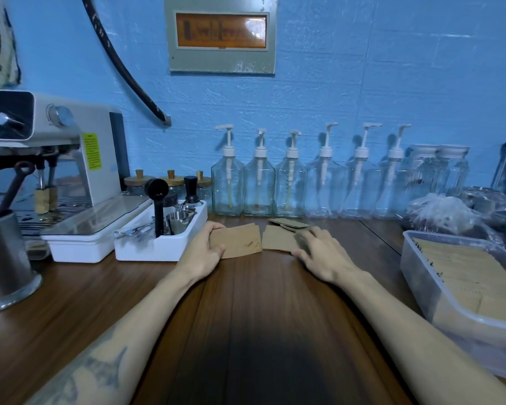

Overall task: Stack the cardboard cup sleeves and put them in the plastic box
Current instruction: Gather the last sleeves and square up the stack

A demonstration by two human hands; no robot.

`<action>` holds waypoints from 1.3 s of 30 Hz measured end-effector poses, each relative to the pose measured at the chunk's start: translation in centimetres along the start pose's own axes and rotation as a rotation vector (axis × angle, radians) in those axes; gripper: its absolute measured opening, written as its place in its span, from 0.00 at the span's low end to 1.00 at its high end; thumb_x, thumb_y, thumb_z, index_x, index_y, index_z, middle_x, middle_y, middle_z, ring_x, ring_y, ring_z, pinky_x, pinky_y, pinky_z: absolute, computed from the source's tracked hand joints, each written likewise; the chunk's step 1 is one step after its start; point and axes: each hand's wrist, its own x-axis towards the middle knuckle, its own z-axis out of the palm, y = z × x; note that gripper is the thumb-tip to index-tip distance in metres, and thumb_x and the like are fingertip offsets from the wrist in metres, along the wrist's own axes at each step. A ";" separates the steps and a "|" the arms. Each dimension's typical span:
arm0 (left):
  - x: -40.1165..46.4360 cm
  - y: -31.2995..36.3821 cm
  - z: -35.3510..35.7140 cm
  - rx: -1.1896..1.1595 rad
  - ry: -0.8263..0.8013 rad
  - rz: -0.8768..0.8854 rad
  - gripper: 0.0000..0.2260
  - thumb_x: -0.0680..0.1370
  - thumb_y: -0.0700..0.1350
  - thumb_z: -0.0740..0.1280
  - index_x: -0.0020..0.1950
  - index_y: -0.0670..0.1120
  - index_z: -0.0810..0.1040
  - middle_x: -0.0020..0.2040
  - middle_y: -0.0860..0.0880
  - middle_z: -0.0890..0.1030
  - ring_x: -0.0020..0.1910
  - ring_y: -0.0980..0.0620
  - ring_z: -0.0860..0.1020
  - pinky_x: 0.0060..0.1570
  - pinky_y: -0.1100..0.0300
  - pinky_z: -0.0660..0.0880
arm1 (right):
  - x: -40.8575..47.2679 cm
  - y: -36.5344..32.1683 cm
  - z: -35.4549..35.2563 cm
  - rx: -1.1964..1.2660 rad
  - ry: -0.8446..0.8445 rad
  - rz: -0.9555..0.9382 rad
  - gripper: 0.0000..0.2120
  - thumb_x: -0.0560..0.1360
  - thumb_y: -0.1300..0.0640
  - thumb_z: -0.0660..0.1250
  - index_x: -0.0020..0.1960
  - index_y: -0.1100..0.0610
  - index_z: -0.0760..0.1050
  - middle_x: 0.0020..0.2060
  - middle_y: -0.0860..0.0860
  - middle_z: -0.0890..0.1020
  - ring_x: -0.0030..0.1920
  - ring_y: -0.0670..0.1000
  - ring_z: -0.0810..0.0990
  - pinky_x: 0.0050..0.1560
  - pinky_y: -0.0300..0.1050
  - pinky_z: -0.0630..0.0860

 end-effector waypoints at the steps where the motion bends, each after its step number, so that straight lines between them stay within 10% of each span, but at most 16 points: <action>1: 0.1 -0.1 -0.1 0.009 0.015 -0.008 0.14 0.79 0.39 0.67 0.60 0.52 0.71 0.58 0.49 0.76 0.58 0.49 0.75 0.58 0.54 0.75 | 0.0 0.1 0.1 -0.001 -0.036 0.019 0.23 0.80 0.44 0.58 0.72 0.53 0.66 0.69 0.54 0.69 0.68 0.58 0.66 0.66 0.55 0.66; 16: -0.1 0.3 0.1 0.007 -0.002 -0.003 0.13 0.80 0.37 0.66 0.61 0.50 0.72 0.57 0.49 0.76 0.56 0.51 0.74 0.52 0.60 0.70 | 0.3 0.1 -1.1 0.385 0.010 0.140 0.33 0.70 0.62 0.75 0.71 0.54 0.67 0.57 0.52 0.64 0.63 0.58 0.69 0.69 0.52 0.67; 21: -0.1 0.4 0.1 0.014 -0.008 -0.004 0.13 0.80 0.38 0.65 0.62 0.50 0.71 0.58 0.49 0.75 0.57 0.51 0.73 0.52 0.60 0.70 | 0.3 0.4 -1.6 0.585 0.038 0.286 0.28 0.67 0.66 0.76 0.64 0.54 0.72 0.54 0.56 0.76 0.52 0.54 0.75 0.50 0.41 0.71; 29: -0.3 0.5 0.2 0.000 -0.057 0.004 0.13 0.82 0.38 0.62 0.64 0.51 0.69 0.60 0.49 0.75 0.57 0.51 0.73 0.49 0.63 0.70 | -0.1 -0.7 -3.7 1.061 0.544 0.151 0.25 0.72 0.65 0.73 0.64 0.50 0.70 0.41 0.50 0.81 0.43 0.47 0.79 0.49 0.38 0.74; 39: -0.5 0.7 0.3 -0.048 -0.168 0.014 0.18 0.81 0.36 0.63 0.66 0.55 0.67 0.60 0.51 0.73 0.59 0.51 0.73 0.51 0.63 0.71 | -0.9 -1.4 -1.1 0.476 0.008 -0.074 0.24 0.76 0.64 0.67 0.68 0.46 0.73 0.61 0.48 0.77 0.64 0.50 0.73 0.69 0.50 0.69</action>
